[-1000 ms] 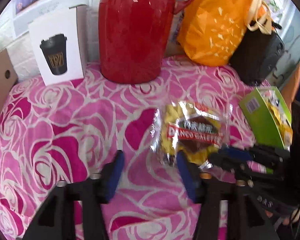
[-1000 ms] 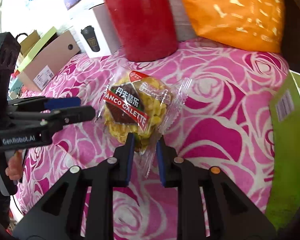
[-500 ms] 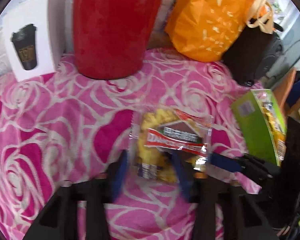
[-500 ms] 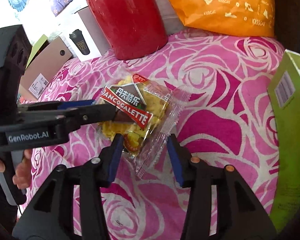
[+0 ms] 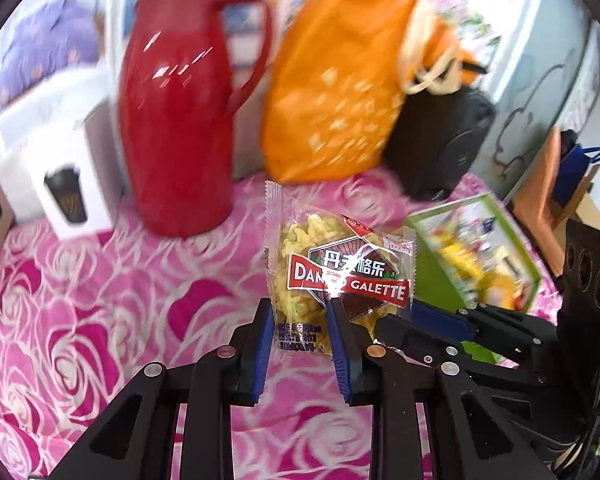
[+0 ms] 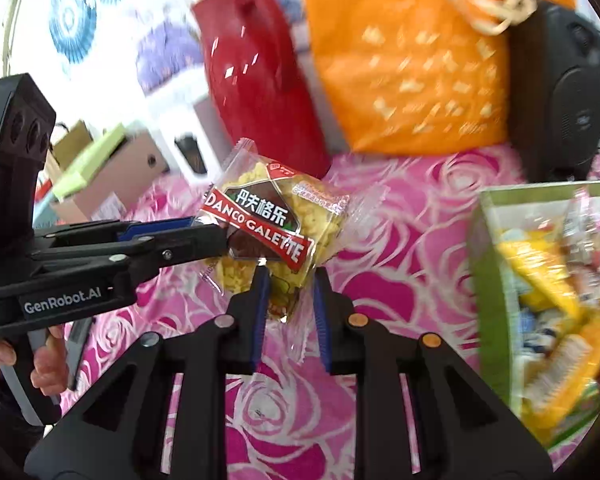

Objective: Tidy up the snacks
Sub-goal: 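Carry Danco Galette bag over the box and open both tools to drop it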

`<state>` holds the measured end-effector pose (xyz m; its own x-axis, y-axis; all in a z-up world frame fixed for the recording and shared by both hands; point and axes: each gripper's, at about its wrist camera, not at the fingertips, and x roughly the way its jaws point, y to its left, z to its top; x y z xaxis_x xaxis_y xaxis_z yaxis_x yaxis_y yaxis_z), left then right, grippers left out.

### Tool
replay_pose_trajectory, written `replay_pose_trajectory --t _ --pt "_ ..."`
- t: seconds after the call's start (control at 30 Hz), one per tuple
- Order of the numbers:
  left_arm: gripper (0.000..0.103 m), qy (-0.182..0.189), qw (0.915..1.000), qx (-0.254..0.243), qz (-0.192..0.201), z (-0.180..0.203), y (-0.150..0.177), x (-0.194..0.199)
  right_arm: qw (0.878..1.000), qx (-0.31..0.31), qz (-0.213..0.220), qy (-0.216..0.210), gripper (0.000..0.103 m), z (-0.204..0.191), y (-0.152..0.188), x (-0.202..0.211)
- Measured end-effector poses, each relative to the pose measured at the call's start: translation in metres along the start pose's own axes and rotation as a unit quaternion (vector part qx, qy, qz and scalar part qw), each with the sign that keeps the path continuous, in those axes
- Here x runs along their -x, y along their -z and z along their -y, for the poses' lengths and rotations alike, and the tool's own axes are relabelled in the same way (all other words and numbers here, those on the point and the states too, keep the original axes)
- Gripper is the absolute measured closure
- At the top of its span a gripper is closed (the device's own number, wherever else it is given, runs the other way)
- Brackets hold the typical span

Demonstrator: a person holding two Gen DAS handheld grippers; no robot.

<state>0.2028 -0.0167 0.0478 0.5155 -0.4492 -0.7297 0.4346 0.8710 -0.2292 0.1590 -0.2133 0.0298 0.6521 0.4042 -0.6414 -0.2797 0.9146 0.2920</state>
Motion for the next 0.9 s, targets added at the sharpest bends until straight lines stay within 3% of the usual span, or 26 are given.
replay_pose_trajectory --t 0.23,0.5,0.67,0.9 --pt "0.076 0.036 0.9973 -0.062 0.014 0.078 -0.023 0.001 0.997 -0.039 0.06 0.037 0.079 0.042 0.005 0.068" --pt "0.076 0.087 0.9875 -0.131 -0.009 0.177 -0.034 -0.035 0.984 -0.117 0.099 0.094 0.079 0.121 0.027 0.126" --pt "0.076 0.112 0.9809 -0.156 -0.03 0.224 -0.036 -0.07 0.974 -0.152 0.107 0.127 0.078 0.165 0.039 0.145" --pt "0.076 0.118 0.9776 -0.167 -0.051 0.253 -0.037 -0.107 0.968 -0.177 0.107 0.145 0.078 0.209 0.044 0.146"
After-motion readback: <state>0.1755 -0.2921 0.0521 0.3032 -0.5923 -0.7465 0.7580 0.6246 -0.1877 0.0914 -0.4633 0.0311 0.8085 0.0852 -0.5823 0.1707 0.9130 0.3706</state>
